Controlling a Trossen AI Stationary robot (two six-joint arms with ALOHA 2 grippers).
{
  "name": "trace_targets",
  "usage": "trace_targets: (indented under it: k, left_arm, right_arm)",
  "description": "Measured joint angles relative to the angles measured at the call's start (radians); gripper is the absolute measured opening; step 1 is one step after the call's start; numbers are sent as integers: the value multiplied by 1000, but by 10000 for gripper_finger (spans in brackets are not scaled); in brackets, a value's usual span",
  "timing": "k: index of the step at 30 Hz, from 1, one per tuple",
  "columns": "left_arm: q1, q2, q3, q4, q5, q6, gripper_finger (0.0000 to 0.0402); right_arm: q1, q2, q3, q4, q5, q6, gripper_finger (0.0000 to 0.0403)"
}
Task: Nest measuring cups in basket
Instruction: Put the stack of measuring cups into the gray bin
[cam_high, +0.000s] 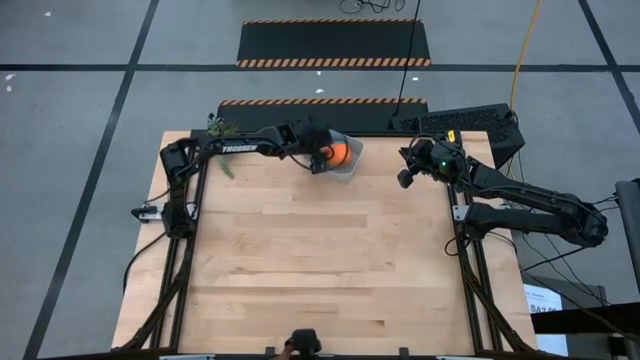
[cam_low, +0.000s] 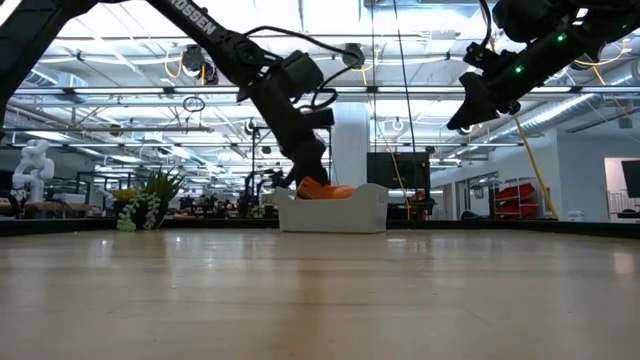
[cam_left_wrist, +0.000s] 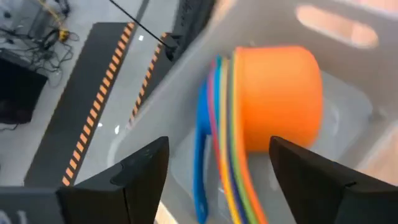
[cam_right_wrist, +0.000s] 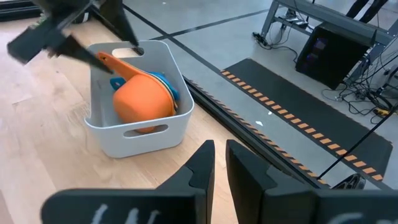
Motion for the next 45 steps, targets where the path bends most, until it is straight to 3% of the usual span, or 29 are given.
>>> trace_targets:
  k: [7, 18, 29, 38, 45]
  left_arm:
    - [2, 0, 77, -1, -1, -71, 236]
    - [39, 0, 83, -10, 17, -167, 143]
    - [-11, 0, 83, 31, -159, -149, 68]
    - [49, 0, 83, -44, 59, -265, 7]
    - [69, 0, 83, -134, 112, -265, 18]
  right_arm:
    - [0, 0, 0, -1, -23, 0, 34]
    - [0, 0, 0, -9, -23, -1, 34]
    - [0, 0, 0, -20, -23, -11, 34]
    - [0, 0, 0, -30, -23, -31, 34]
    - [0, 0, 0, -31, -23, -31, 34]
